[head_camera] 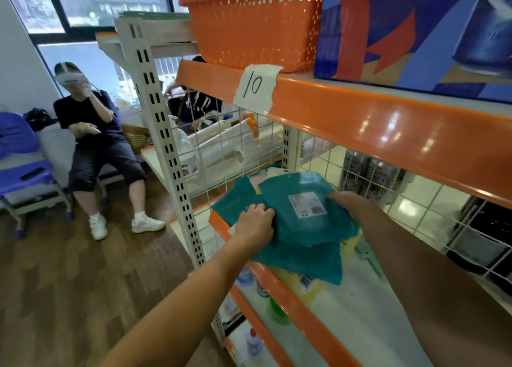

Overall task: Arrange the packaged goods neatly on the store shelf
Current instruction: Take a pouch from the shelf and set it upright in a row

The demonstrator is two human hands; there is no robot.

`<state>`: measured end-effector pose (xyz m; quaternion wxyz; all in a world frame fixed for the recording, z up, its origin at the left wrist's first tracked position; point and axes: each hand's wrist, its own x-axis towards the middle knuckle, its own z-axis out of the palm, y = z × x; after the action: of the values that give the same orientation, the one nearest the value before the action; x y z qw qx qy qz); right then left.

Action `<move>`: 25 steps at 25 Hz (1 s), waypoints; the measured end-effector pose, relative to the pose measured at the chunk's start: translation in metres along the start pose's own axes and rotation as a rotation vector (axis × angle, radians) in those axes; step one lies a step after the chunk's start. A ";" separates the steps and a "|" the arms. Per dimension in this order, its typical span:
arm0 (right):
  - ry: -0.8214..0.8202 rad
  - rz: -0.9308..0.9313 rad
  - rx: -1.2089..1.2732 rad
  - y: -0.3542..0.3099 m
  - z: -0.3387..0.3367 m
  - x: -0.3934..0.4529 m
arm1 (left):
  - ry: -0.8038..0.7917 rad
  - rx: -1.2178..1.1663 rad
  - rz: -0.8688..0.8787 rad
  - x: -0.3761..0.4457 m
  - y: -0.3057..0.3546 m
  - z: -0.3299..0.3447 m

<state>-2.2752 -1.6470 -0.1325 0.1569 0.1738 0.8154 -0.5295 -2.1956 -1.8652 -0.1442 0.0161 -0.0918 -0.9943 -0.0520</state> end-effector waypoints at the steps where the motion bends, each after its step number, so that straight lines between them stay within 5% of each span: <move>1: 0.011 0.008 0.075 0.002 -0.001 -0.003 | -0.003 -0.005 -0.001 -0.001 0.000 0.001; 9: 0.040 0.072 0.440 0.027 -0.014 -0.042 | 0.012 -0.052 0.075 -0.004 -0.010 0.007; 25: 0.414 0.032 0.856 0.084 0.071 -0.178 | -0.056 -0.087 0.320 -0.054 -0.056 -0.007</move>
<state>-2.0740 -1.7012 -0.1504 -0.0865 0.3375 0.5352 -0.7695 -2.1525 -1.9307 -0.1448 -0.0077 -0.2508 -0.9639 -0.0892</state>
